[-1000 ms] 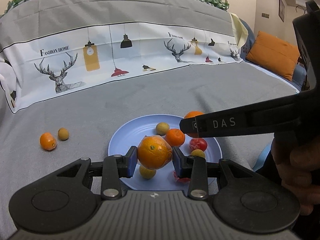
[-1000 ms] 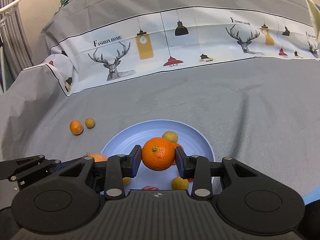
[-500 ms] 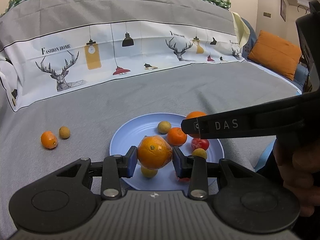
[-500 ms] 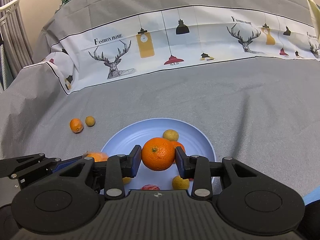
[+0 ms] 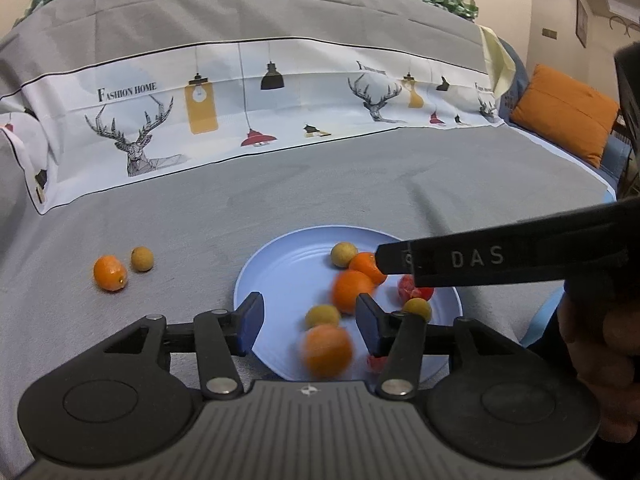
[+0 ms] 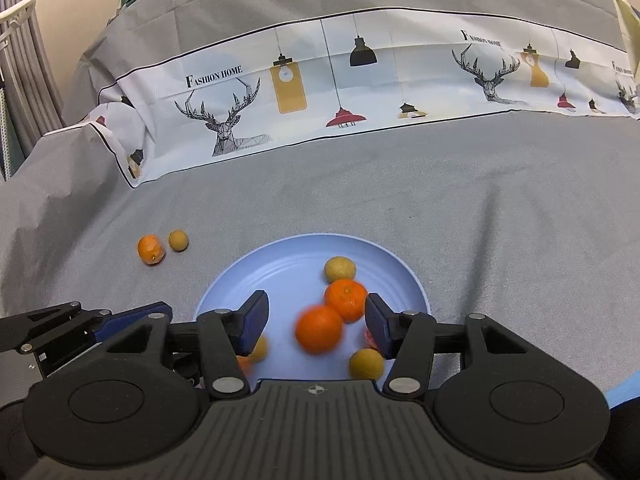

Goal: Organize fruits
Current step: 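Carry the oranges over the plate and open both tools to drop them, then grasp the last orange with left tool while right tool grasps a yellow fruit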

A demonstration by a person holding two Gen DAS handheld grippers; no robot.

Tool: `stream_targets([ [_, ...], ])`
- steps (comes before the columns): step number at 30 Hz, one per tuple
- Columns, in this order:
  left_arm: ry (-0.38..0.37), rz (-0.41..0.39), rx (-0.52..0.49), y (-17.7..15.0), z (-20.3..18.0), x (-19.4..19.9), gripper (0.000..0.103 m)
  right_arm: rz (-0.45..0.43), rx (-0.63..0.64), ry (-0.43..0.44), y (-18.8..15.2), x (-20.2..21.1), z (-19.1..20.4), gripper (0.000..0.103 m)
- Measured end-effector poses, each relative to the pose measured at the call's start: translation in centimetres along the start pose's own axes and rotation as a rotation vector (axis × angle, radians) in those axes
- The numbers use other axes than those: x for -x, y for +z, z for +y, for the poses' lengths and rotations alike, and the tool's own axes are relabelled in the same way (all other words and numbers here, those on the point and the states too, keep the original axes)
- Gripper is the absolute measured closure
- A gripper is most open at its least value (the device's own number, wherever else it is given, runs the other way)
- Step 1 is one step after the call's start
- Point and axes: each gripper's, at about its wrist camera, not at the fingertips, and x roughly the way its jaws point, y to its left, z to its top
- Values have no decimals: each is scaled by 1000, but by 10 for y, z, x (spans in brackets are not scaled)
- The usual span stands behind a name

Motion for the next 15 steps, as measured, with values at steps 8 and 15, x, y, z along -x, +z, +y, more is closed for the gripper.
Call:
stream_targets([
  [8,8,-9,16,1,4,2,47,-4,-9,-8,0,1,0,47],
  [15,4,-9,23,1,5,2,57,-8,-12,-16,0,1,0,47],
])
